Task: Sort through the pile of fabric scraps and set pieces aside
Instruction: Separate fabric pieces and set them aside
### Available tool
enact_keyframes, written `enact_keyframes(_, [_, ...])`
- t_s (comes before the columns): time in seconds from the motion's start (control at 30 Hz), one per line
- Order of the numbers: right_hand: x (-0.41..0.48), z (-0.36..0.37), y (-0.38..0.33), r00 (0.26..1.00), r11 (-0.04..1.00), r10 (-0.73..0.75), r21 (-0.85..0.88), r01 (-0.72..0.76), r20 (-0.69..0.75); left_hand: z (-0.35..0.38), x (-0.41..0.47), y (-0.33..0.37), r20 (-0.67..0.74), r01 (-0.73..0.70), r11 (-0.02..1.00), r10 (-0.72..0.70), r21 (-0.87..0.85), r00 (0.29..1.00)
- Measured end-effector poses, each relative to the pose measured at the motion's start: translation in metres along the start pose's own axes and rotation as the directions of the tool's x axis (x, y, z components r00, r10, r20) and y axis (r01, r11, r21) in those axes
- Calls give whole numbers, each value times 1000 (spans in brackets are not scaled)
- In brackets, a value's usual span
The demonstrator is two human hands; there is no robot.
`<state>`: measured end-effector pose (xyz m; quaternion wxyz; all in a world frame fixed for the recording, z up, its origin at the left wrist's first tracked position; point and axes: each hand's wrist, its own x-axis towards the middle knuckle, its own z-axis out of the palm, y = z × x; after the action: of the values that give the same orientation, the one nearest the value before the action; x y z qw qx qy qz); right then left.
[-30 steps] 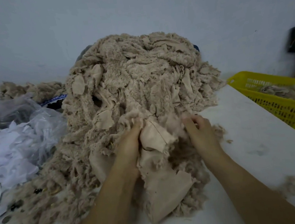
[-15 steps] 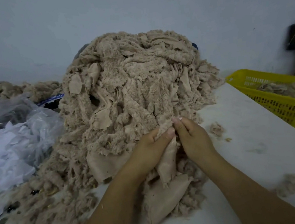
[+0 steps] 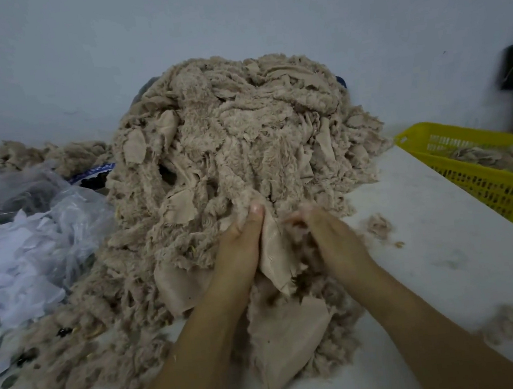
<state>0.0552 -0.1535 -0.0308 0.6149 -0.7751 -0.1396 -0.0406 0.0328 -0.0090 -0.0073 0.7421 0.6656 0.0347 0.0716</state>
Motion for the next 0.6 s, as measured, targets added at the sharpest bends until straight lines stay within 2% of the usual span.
enact_keyframes(0.07, [-3, 9, -4, 993, 998, -52, -23, 55, 105, 1, 2, -5, 0, -41, 995, 41, 95, 999])
enact_keyframes(0.2, [0, 5, -1, 994, 995, -80, -50, 83, 68, 0, 8, -12, -39, -27, 982, 35, 187, 999])
enact_keyframes(0.3, [-2, 4, -4, 994, 998, -33, 64, 26, 101, 3, 14, -12, -81, 44, 984, -30, 172, 996])
enact_keyframes(0.37, [-2, 3, -6, 991, 977, 13, 209, -40, 131, -4, 20, -8, -182, 120, 991, -109, 52, 977])
enact_keyframes(0.47, [3, -15, -7, 993, 898, 111, 426, -112, 26, -32, 26, -1, -303, 187, 920, -297, -343, 905])
enact_keyframes(0.53, [5, -24, -3, 991, 937, 121, 338, -93, -61, -39, 27, -1, -286, 198, 830, -389, -522, 876])
enact_keyframes(0.6, [5, -19, 0, 996, 994, 55, 97, -48, -67, -30, 26, 1, -216, 242, 783, -429, -573, 877])
